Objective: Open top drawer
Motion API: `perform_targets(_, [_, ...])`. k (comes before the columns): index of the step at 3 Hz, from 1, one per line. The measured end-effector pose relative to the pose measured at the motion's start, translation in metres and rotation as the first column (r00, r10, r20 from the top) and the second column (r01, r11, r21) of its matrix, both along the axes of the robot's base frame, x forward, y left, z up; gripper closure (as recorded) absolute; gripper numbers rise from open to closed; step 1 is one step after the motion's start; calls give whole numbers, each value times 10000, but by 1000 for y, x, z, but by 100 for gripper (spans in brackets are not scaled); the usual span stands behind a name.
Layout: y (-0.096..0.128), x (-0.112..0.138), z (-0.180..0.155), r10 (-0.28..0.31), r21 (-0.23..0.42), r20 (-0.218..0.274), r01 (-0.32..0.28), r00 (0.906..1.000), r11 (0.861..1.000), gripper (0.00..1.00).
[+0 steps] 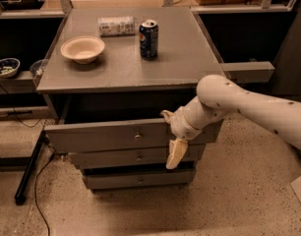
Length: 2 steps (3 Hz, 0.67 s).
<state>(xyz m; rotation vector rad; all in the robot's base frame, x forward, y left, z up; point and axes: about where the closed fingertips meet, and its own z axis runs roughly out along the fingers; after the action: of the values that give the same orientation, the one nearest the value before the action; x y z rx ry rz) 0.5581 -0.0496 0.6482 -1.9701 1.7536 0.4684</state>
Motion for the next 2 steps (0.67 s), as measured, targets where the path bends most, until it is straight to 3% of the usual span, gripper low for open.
perform_targets(1, [1, -2, 4, 25, 87, -19, -25, 10000, 10000, 0])
perform_targets(2, [-5, -43, 13, 249, 1482, -17, -244, 9997, 9887, 0])
